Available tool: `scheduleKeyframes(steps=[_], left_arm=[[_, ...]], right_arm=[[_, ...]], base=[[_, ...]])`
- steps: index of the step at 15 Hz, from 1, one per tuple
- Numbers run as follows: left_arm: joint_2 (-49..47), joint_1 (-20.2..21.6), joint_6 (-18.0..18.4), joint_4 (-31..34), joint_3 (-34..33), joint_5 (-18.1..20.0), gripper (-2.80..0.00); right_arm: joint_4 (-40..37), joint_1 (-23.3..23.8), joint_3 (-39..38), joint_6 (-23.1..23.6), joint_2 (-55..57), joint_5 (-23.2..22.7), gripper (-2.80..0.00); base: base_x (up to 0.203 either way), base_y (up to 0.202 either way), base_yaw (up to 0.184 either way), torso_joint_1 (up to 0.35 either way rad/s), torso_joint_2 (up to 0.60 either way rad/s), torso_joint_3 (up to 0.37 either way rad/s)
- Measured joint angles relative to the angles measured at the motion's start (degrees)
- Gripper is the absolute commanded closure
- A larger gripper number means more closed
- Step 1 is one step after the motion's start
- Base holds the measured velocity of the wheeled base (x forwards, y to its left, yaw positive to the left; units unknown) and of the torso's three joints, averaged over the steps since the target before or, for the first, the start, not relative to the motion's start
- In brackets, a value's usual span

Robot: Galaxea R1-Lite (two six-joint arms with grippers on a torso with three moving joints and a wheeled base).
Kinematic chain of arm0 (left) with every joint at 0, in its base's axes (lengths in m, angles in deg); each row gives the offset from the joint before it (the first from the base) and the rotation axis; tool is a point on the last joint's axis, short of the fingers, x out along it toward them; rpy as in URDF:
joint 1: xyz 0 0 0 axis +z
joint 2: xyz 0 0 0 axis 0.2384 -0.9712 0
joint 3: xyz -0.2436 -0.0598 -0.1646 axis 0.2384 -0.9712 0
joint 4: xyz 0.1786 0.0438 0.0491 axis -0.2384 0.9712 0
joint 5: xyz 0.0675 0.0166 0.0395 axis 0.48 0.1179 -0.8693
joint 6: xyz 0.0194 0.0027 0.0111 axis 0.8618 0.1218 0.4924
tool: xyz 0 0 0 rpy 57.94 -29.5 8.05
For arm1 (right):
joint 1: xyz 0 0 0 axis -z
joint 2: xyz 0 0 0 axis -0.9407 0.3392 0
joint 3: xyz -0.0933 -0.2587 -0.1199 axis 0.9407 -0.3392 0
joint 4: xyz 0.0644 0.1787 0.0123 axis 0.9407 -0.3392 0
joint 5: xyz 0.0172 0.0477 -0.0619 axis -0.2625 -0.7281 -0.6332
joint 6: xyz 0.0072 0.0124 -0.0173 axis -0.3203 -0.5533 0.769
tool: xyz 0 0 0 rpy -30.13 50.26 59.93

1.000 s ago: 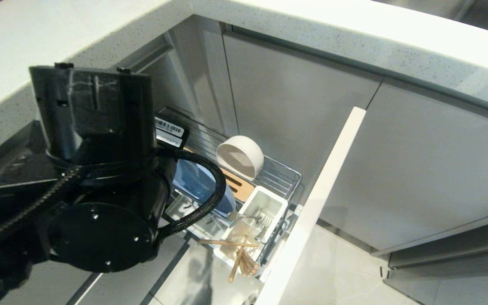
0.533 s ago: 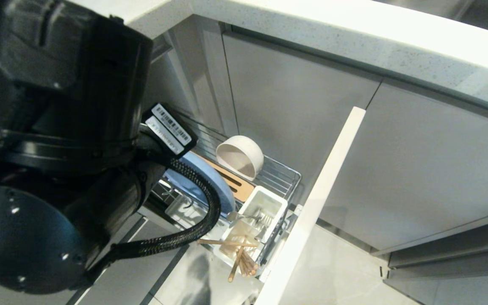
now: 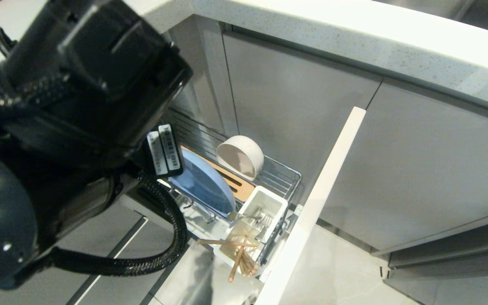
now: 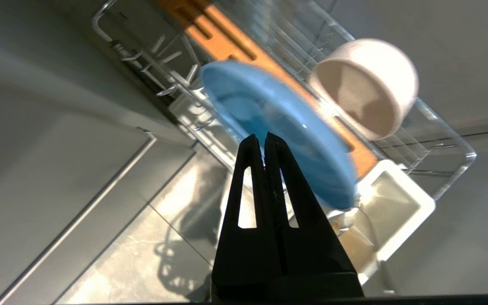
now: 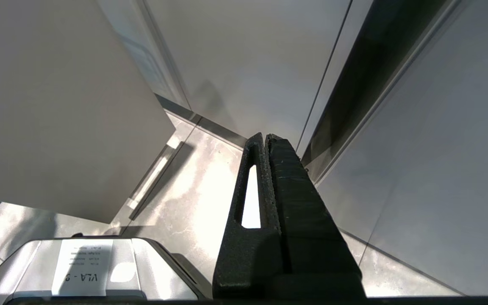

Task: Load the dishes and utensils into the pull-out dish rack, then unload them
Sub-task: Take the plate out of the cupboard

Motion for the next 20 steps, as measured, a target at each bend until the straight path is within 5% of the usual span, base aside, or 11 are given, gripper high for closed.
scheduleKeyframes(steps=[3,6,13,17,20], left_arm=[[-4.3,0.1,0.4,1.5,10.8,4.9,0.00],[-5.5,0.5,0.7,1.7,17.1,5.8,0.00],[1.8,0.6,5.6,0.9,20.9,6.9,0.00],[7.9,2.5,12.5,-5.3,19.5,17.2,0.00],[13.0,13.0,19.1,-11.1,16.4,28.8,0.00]], right_arm=[[0.0,0.0,0.0,0.0,0.0,0.0,0.00],[0.0,0.0,0.0,0.0,0.0,0.0,0.00],[0.0,0.0,0.0,0.0,0.0,0.0,0.00],[0.0,0.0,0.0,0.0,0.0,0.0,0.00],[0.0,0.0,0.0,0.0,0.0,0.0,0.00]], base=[[0.000,0.000,0.000,0.000,0.00,0.000],[0.000,0.000,0.000,0.000,0.00,0.000],[0.000,0.000,0.000,0.000,0.00,0.000],[0.000,0.000,0.000,0.000,0.00,0.000],[0.000,0.000,0.000,0.000,0.00,0.000]])
